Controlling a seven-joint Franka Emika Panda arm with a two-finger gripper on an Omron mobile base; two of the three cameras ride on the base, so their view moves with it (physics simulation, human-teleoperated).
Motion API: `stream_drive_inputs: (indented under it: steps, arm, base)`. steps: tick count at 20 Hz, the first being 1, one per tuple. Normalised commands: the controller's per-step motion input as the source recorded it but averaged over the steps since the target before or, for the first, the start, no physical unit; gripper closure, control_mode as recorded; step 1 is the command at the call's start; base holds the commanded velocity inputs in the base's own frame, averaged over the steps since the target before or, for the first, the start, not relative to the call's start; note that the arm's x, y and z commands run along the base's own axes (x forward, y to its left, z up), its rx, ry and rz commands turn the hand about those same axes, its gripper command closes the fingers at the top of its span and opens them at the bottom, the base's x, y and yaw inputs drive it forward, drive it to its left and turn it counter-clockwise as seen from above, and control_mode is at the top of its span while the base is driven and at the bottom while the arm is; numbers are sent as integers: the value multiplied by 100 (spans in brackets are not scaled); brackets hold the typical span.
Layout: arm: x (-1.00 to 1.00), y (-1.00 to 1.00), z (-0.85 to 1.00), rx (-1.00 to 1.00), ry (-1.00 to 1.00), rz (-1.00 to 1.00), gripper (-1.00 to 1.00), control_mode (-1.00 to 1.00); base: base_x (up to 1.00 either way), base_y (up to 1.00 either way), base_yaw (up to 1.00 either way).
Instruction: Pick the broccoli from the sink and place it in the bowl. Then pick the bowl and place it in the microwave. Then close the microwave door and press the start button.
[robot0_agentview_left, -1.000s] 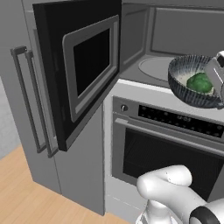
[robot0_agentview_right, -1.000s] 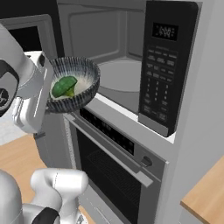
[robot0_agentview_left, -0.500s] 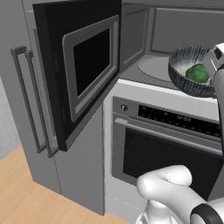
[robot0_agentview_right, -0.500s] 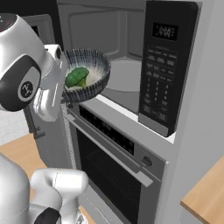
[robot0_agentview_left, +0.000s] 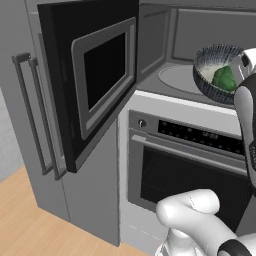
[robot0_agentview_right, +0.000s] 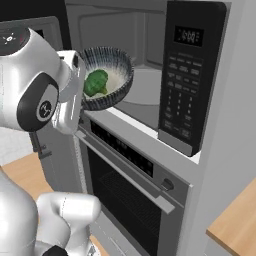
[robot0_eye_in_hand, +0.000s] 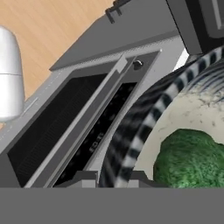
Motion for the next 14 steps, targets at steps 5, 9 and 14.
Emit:
stream_drive_inputs:
  steps: [5, 9, 14]
  arm:
    - [29, -19, 2, 0, 0, -1, 100, -100]
    - [34, -29, 0, 0, 0, 0, 100, -100]
    - [52, -13, 0, 0, 0, 0, 100, -100]
  base:
    - [0, 0, 0]
    - [0, 0, 0]
    - [0, 0, 0]
